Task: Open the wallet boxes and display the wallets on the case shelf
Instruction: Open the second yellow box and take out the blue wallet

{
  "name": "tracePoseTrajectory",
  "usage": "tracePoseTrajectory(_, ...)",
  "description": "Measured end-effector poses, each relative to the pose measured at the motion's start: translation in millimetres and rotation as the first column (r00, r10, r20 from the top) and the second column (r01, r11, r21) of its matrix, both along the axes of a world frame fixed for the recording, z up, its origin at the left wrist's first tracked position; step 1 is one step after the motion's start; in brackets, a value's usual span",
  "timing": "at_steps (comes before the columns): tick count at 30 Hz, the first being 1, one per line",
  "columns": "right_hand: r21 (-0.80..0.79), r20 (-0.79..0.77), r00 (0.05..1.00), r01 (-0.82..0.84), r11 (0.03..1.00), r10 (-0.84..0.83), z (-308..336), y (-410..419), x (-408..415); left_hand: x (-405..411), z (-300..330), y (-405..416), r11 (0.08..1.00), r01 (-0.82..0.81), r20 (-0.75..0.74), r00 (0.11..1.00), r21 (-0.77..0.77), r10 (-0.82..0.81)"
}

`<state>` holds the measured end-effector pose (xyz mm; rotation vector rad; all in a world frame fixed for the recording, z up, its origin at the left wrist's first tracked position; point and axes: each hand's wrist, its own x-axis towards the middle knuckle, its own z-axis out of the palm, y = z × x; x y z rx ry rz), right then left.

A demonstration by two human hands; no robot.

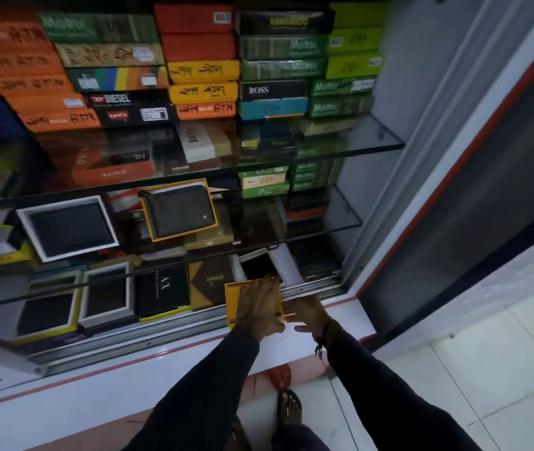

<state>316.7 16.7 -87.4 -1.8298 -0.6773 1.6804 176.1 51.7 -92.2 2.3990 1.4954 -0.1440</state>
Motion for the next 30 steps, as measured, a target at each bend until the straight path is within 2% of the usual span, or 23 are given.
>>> tracePoseTrajectory(2,-0.05,-0.062,0.998,-0.034,0.998,0.03,0,-2,0,7,2,5,1.0,0.001,-0.041,0.999,0.009,0.0)
tracePoseTrajectory(5,-0.052,-0.052,0.999,-0.001,0.999,-0.001,1,-5,-2,7,8,9,1.0,0.006,-0.039,0.999,-0.016,-0.007)
tracePoseTrajectory(9,-0.033,-0.116,0.991,0.057,0.998,-0.06,-1,-5,-7,-13,25,12,0.999,0.016,0.127,0.992,-0.049,-0.009)
tracePoseTrajectory(12,-0.007,-0.098,0.993,0.068,0.998,-0.068,-1,-7,-14,-35,43,14,0.996,-0.001,0.263,0.965,-0.087,0.024)
tracePoseTrajectory(17,0.043,-0.044,0.997,0.067,0.997,-0.065,-4,-11,-28,-84,64,4,0.998,-0.024,0.315,0.948,-0.066,0.044)
tracePoseTrajectory(20,0.065,0.033,0.993,0.11,0.992,-0.112,-6,-13,-38,-112,67,-4,0.989,-0.122,0.384,0.912,-0.088,0.146)
tracePoseTrajectory(23,0.129,0.161,0.971,0.155,0.98,-0.175,-6,-10,-48,-144,60,-10,0.943,-0.332,0.42,0.852,-0.028,0.313)
tracePoseTrajectory(26,0.195,0.267,0.939,0.17,0.966,-0.219,-2,-5,-57,-171,53,-19,0.849,-0.528,0.458,0.747,-0.035,0.483)
tracePoseTrajectory(30,0.237,0.384,0.904,0.102,0.966,-0.19,7,0,-70,-192,42,-26,0.684,-0.711,0.524,0.524,-0.166,0.672)
